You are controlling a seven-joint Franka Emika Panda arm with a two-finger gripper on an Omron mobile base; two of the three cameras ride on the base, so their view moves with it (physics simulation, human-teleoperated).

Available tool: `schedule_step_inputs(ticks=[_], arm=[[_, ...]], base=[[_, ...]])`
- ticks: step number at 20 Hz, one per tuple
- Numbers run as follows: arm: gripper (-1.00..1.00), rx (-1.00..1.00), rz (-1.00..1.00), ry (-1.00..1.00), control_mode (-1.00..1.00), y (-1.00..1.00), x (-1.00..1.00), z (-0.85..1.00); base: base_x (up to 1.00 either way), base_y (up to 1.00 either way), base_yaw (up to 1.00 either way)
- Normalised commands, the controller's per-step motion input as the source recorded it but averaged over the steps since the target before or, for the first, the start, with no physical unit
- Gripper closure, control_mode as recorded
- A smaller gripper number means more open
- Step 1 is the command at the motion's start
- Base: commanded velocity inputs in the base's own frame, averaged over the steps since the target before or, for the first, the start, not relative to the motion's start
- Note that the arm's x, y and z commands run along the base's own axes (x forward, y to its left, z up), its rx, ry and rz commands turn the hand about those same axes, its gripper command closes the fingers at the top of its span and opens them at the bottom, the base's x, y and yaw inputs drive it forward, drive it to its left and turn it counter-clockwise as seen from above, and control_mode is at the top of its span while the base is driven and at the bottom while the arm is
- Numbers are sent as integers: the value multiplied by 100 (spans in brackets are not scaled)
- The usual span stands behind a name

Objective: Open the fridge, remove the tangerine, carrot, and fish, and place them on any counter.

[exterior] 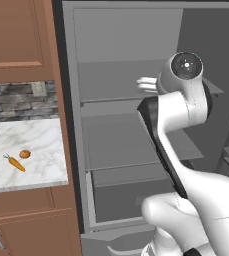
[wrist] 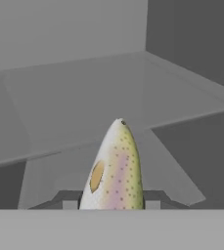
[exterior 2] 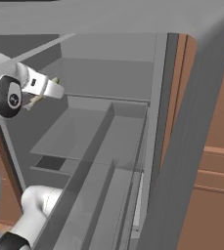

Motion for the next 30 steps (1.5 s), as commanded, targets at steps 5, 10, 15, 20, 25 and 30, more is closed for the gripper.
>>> schedule_step_inputs(ticks=[5,10,15,20,25,30], arm=[[100,0,0,0,-100,0,-28,-5],[100,0,0,1,100,0,-14,-3],[100,0,0,0,100,0,0,0],[100,0,0,0,100,0,0,0],[100,0,0,0,100,0,0,0],[100,0,0,0,100,0,0,0]], base=[[0,0,0],[-31,3,0],[-58,62,0],[-32,100,0],[-1,100,-8],[7,100,-19]])
